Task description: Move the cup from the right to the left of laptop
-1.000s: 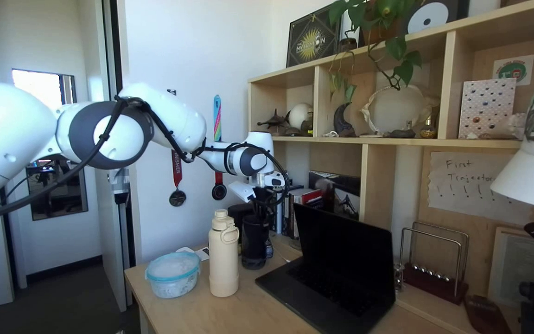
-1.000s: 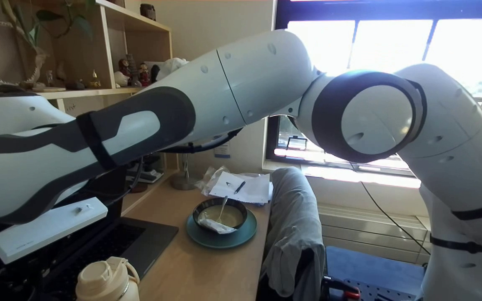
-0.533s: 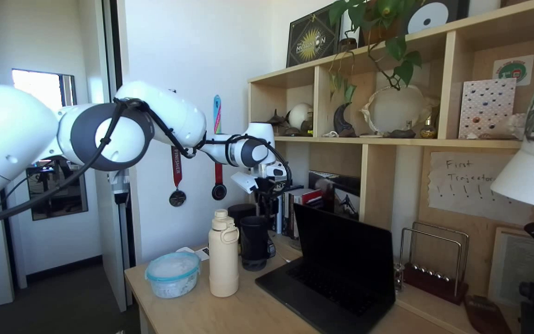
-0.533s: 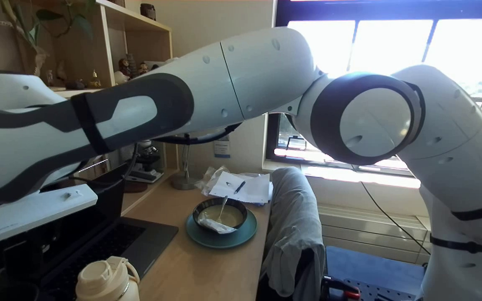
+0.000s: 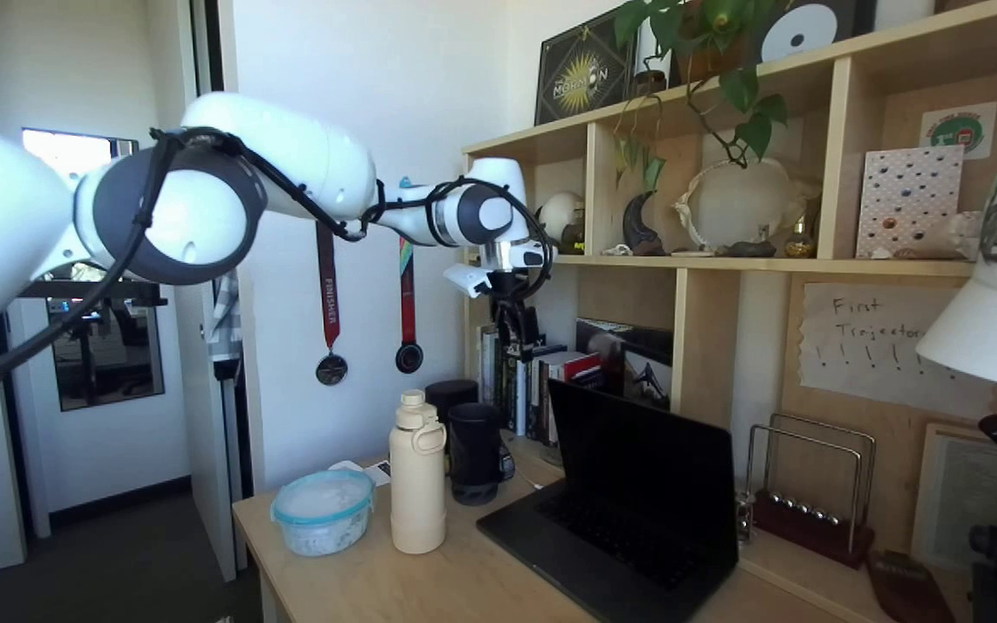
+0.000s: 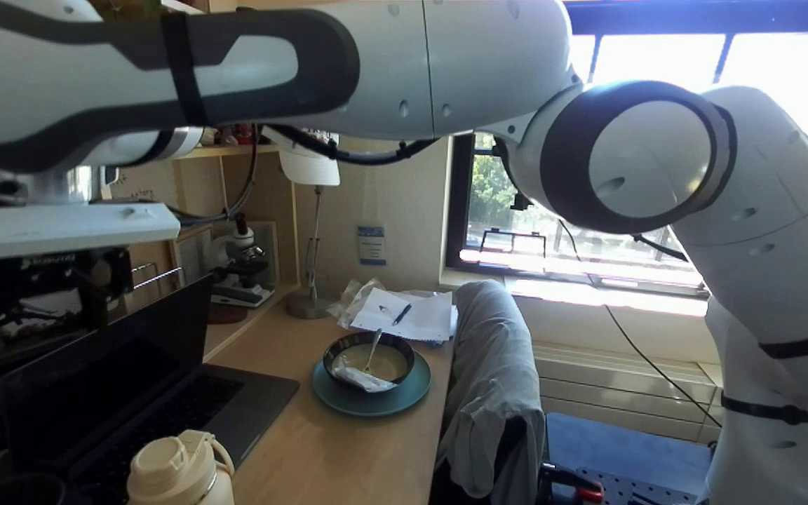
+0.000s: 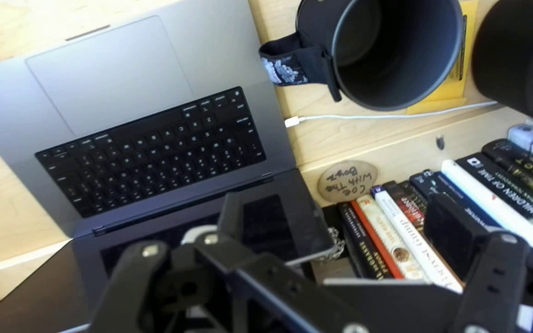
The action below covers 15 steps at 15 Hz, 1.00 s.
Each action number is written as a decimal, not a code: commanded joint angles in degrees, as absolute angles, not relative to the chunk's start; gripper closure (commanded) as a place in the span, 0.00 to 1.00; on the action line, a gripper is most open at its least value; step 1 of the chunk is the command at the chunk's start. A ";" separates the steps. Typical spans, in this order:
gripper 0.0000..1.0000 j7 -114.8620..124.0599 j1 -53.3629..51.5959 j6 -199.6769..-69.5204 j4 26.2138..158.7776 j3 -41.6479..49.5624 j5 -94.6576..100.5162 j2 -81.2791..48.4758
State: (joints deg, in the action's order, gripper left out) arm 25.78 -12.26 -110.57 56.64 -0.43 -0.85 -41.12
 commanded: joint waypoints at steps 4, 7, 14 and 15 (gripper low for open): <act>0.00 32.60 -8.91 -106.68 60.61 2.73 -1.38 -32.19; 0.00 35.52 -7.89 -105.56 62.15 3.87 -1.05 -29.91; 0.00 35.66 -6.98 -105.68 61.72 4.26 -0.85 -30.54; 0.00 35.74 -6.98 -105.68 62.01 4.26 -0.85 -30.39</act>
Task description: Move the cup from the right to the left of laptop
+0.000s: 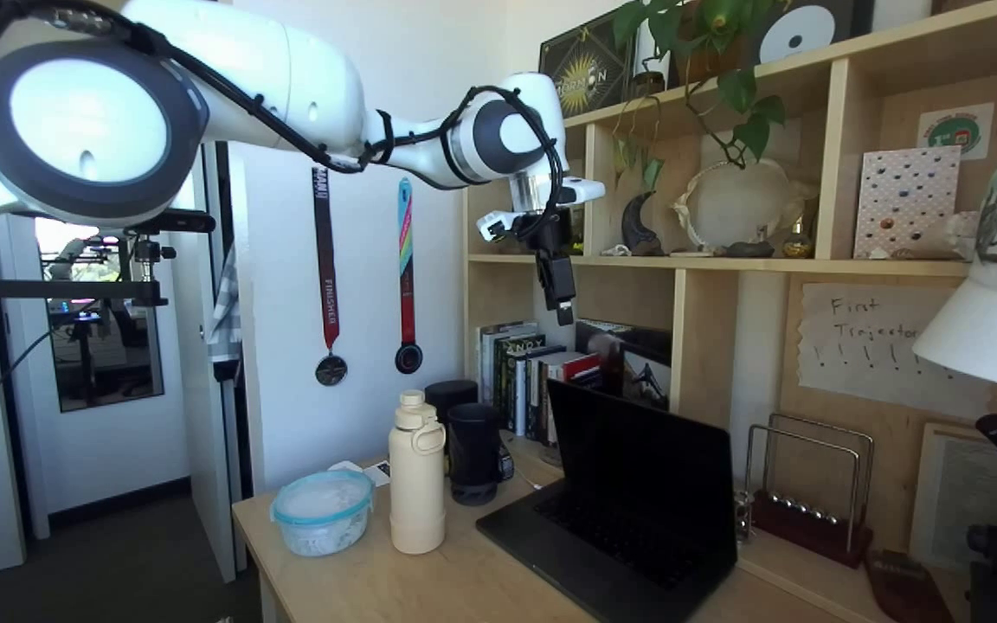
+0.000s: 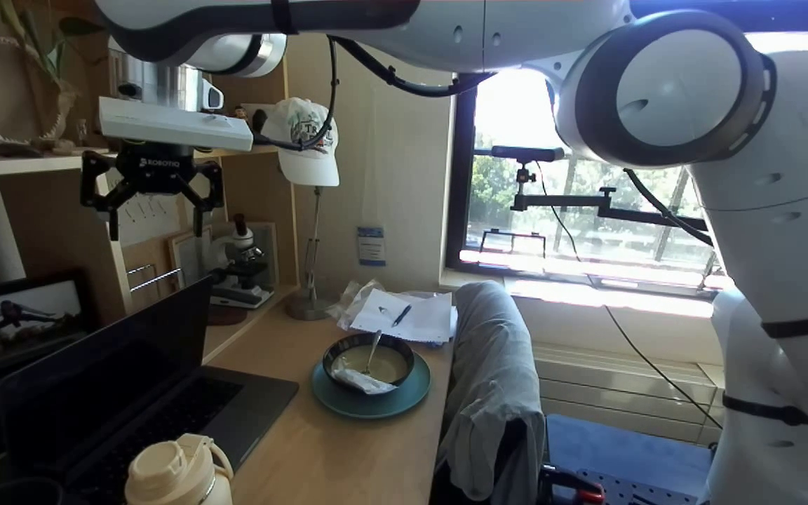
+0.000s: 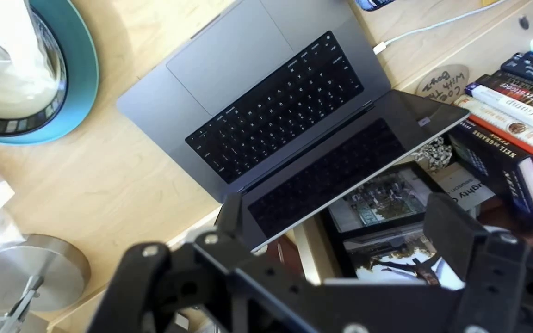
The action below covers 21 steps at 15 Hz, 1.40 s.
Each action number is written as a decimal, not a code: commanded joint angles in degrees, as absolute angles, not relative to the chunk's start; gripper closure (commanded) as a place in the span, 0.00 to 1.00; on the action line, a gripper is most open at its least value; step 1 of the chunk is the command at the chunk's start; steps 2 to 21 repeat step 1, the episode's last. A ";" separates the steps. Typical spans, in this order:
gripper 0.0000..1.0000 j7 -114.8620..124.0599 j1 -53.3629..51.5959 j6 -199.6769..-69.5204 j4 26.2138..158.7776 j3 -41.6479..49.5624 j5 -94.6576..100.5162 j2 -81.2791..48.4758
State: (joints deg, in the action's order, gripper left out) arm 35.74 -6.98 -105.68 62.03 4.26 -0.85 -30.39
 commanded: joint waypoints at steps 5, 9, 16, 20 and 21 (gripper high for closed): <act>0.00 35.88 -6.99 -105.68 62.19 4.26 -0.85 -30.32; 0.00 35.88 -6.99 -105.68 62.19 4.26 -0.85 -30.32; 0.00 35.88 -6.99 -105.68 62.19 4.26 -0.85 -30.32; 0.00 35.88 -6.99 -105.68 62.19 4.26 -0.85 -30.32; 0.00 35.88 -6.99 -105.68 62.19 4.26 -0.85 -30.32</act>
